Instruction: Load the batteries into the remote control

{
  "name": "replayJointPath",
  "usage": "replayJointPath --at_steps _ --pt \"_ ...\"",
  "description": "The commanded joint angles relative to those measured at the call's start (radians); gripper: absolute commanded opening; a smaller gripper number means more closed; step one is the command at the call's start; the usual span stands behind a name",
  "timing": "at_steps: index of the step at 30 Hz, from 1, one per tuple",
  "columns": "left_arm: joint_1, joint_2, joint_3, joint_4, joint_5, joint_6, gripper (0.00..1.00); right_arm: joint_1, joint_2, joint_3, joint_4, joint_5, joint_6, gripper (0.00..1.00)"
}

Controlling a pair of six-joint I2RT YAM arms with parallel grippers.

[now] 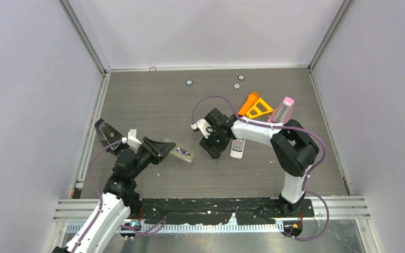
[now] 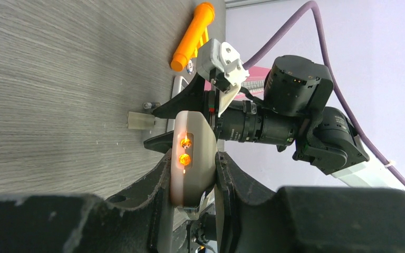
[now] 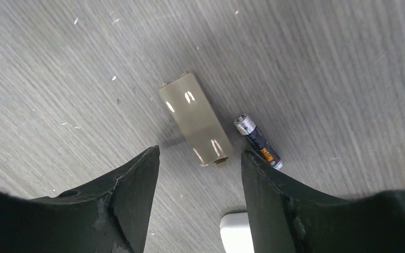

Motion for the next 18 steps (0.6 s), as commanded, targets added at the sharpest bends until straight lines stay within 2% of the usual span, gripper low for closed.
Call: replayJointPath --at_steps 1,6,18 --pt "0.01 0.014 0.034 0.088 0.008 -0.003 0.0 -0.009 0.047 0.04 -0.001 -0.009 -0.058 0.63" --pt "0.012 0.034 0.04 0.103 0.015 -0.003 0.0 -0.008 0.054 0.041 0.011 -0.015 -0.062 0.6" --pt "0.02 0.047 0.037 0.112 0.023 0.002 0.0 0.067 0.045 -0.01 0.04 0.058 -0.048 0.38"
